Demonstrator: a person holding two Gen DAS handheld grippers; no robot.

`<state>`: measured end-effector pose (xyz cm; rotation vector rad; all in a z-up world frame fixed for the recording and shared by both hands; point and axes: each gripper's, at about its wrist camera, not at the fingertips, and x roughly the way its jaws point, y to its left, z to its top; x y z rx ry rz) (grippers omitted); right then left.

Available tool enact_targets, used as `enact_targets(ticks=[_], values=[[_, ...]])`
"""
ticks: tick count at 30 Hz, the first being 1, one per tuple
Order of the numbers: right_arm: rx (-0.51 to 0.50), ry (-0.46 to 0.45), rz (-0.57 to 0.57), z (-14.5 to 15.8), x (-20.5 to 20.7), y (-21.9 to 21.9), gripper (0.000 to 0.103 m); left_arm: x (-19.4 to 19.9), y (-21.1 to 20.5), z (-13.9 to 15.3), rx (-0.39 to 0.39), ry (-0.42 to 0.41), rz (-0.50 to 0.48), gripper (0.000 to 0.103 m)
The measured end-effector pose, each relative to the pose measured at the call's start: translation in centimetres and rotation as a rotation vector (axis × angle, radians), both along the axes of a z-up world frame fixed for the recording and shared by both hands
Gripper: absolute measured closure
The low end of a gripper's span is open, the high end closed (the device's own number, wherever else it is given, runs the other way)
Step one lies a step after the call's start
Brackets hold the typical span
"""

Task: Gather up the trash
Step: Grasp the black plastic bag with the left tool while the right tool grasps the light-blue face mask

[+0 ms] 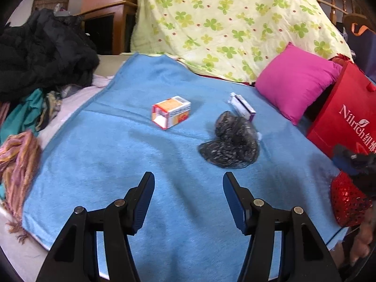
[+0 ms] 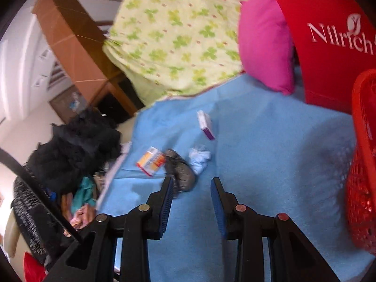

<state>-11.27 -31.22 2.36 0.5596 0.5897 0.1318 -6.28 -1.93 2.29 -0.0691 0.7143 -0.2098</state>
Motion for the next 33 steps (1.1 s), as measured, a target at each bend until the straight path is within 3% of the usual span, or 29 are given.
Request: enact_targets(ticks=[5, 11, 15, 21, 23, 25, 28, 30, 33], values=[[0.049, 0.054, -0.052, -1.1, 1.3, -1.0, 0.067, 1.8, -3.4, 0.1, -0.013, -0.017, -0.074, 0.037], [0.029, 0.079, -0.088, -1.7, 2.2, -2.1, 0.067, 5.3, -7.9, -0.5, -0.108, 0.020, -0.137, 0.034], [-0.033, 0.074, -0.103, -1.7, 3.4, -2.5, 0.067, 8.3, -9.9, -2.0, -0.152, 0.089, -0.118, 0.034], [-0.063, 0.072, -0.081, -2.3, 6.4, -2.3, 0.067, 12.0, -10.4, -4.9, -0.148, 0.214, -0.048, 0.034], [-0.079, 0.057, -0.053, -2.3, 7.8, -1.9, 0.067, 12.6, -9.5, -5.7, -0.148, 0.256, -0.019, 0.040], [-0.081, 0.044, -0.026, -2.4, 8.8, -1.4, 0.067, 12.8, -8.7, -6.0, -0.167, 0.279, -0.023, 0.061], [-0.078, 0.040, 0.033, -2.8, 11.0, -0.2, 0.067, 12.6, -7.2, -5.8, -0.172, 0.280, -0.032, 0.077], [-0.088, 0.047, 0.063, -3.2, 12.3, 0.9, 0.067, 12.3, -6.2, -5.4, -0.169, 0.272, -0.046, 0.085], [-0.131, 0.075, 0.112, -3.9, 14.4, 3.0, 0.067, 11.8, -5.0, -5.0, -0.156, 0.262, -0.071, 0.088]])
